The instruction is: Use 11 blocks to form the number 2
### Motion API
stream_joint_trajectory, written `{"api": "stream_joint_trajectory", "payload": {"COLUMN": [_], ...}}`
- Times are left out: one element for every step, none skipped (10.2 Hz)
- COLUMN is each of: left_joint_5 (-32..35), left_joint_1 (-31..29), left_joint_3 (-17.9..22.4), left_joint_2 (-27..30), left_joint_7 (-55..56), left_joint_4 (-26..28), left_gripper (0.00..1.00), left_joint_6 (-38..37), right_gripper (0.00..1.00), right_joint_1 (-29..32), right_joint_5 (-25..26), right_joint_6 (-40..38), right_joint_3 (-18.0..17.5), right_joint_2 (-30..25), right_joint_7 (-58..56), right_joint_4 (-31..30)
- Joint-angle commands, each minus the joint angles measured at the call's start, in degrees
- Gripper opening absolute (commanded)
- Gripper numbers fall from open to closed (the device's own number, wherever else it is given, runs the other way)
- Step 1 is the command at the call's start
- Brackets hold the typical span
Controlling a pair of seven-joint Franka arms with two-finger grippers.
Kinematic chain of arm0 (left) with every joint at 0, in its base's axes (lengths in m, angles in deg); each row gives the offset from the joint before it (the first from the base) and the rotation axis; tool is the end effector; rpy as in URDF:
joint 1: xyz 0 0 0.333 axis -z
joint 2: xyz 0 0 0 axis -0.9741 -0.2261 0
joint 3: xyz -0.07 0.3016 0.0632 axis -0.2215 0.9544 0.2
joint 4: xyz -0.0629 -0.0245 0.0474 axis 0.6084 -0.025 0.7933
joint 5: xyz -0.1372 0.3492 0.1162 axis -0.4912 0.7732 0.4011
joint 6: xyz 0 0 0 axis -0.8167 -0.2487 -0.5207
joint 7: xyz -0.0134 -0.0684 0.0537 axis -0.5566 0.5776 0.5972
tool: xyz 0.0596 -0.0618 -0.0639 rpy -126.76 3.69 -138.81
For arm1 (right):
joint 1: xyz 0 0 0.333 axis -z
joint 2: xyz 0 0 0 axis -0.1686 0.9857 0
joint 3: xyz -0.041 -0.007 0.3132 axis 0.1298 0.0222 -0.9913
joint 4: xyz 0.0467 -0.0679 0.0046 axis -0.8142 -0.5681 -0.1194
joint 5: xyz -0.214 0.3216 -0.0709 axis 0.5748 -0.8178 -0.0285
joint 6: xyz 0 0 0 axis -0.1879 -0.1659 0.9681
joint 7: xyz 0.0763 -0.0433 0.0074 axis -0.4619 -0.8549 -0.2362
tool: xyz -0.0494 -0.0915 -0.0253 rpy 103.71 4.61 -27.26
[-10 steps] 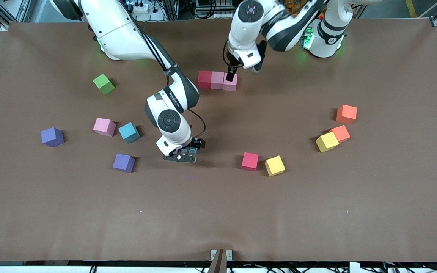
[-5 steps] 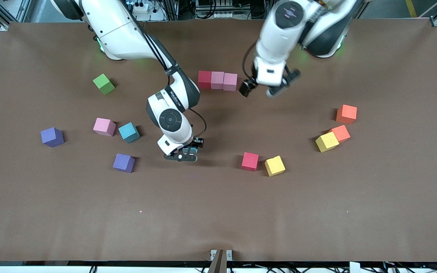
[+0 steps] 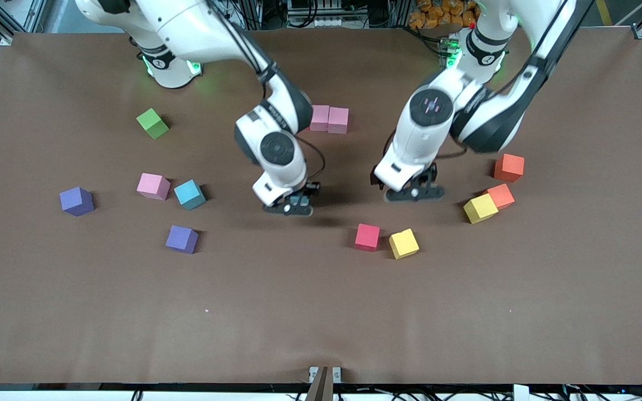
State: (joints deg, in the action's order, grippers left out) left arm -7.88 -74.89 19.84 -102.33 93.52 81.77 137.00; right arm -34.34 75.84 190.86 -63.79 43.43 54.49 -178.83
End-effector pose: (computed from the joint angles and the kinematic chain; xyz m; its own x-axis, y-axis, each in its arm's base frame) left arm 0.5352 -0.3398 0.3422 0.9973 -0.0718 -0.0143 -0.0723 -0.9964 -0.0448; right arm 0.4978 0.4690 0.2491 0.9912 -0.1002 -0.0871 -0.1024 -0.9945 -0.0212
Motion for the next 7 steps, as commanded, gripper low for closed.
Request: {"api": "stream_joint_trajectory", "payload": {"left_joint_5": [0.2, -1.4, -1.9, -1.8, -2.0, -1.7, -1.9], "left_joint_1": [3.1, 4.0, 5.1, 6.7, 6.7, 7.4, 8.1], "left_joint_3": [7.5, 9.0, 10.2, 11.2, 11.5, 12.9, 14.3], "left_joint_2": [-2.5, -2.8, -3.9, -5.6, -7.0, -7.9, -8.0], "left_joint_7": [-10.7, -10.8, -10.9, -10.6, -9.8, -8.9, -8.8], "left_joint_4": [-3.2, -3.7, -4.4, -6.7, -7.1, -7.6, -7.6], "left_gripper": [1.0, 1.0, 1.0, 1.0, 1.0, 1.0, 1.0], "left_joint_6": [-0.9, -0.8, -0.2, 0.1, 0.4, 1.7, 3.6], "right_gripper": [0.26, 0.26, 0.26, 0.26, 0.26, 0.26, 0.26], "right_joint_1": [-4.5, -6.9, -9.3, -11.4, -12.8, -13.9, -14.4], "right_joint_5": [0.5, 0.5, 0.5, 0.4, 0.4, 0.3, 0.3], "right_joint_6": [-0.7, -1.0, -0.7, 0.2, 1.7, 5.0, 7.6], "right_joint_3": [0.1, 0.1, 0.1, 0.1, 0.0, 0.0, 0.0], "right_joint_2": [-1.8, -2.1, -3.3, -5.3, -6.3, -6.6, -6.4], "right_joint_7": [5.5, 7.2, 9.2, 10.0, 10.1, 11.2, 11.8], "right_joint_4": [-1.3, -1.8, -3.8, -6.9, -9.3, -11.7, -12.8]}}
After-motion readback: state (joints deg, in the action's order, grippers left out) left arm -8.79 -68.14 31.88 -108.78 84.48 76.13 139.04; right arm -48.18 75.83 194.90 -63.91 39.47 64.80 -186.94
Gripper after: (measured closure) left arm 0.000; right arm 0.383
